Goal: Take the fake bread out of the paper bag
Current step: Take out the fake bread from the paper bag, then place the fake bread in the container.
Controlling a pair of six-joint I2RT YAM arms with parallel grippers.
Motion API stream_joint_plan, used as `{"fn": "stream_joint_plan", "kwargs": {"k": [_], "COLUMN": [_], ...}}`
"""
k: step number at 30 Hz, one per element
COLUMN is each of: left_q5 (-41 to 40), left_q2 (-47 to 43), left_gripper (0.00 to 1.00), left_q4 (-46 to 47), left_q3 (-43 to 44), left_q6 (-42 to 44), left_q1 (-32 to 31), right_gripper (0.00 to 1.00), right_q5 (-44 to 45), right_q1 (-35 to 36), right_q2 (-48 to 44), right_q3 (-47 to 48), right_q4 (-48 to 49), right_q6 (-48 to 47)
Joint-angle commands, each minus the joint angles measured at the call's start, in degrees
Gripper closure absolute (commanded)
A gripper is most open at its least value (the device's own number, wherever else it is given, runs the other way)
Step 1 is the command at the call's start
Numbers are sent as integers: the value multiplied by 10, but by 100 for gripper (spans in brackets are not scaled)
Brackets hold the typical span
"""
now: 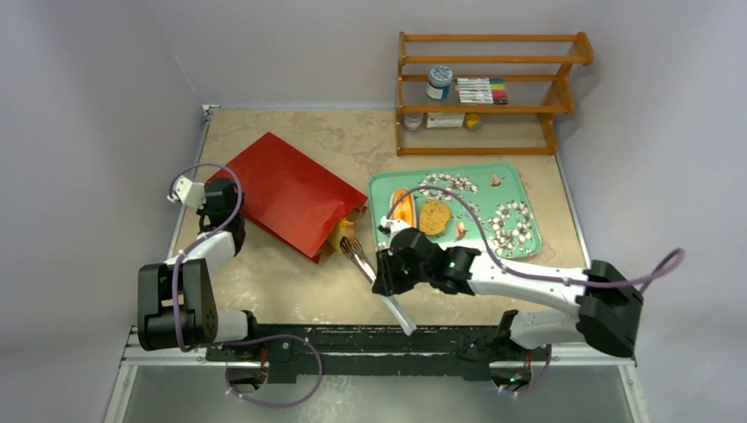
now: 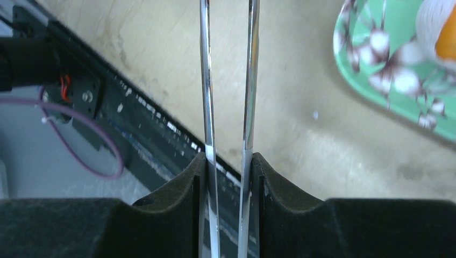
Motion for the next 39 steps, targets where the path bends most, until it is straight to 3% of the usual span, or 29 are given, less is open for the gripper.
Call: {"fn": "stream_joint_plan", "kwargs": {"k": [1, 7, 16, 27, 32, 35, 39], "left_q5": [-20, -35, -58, -37, -28, -25, -19], "left_q2": [4, 10, 24, 24, 21, 20, 20], "left_gripper": [100, 100, 100, 100, 100, 100, 100], "left_q4": [21, 1, -14, -15, -13, -10, -7], "left_q3": [31, 44, 48, 57, 54, 50, 47], "left_q6": [-12, -7, -35, -12, -9, -11, -9], "left_q1": [1, 2, 3, 3, 3, 3, 3], "right_gripper": [89, 89, 90, 89, 89, 89, 90], "right_q5": [33, 72, 172, 376, 396, 391, 316], "right_q1": [26, 42, 44, 42, 30, -3, -131], "right_q2": [-96, -199, -274, -300, -301, -306, -330], "right_q3": [-17, -6, 62, 87, 55, 29, -26], "right_q4": [-73, -153, -272, -380, -391, -379, -275], "right_q6": [42, 71, 112, 256, 324, 326, 224]}}
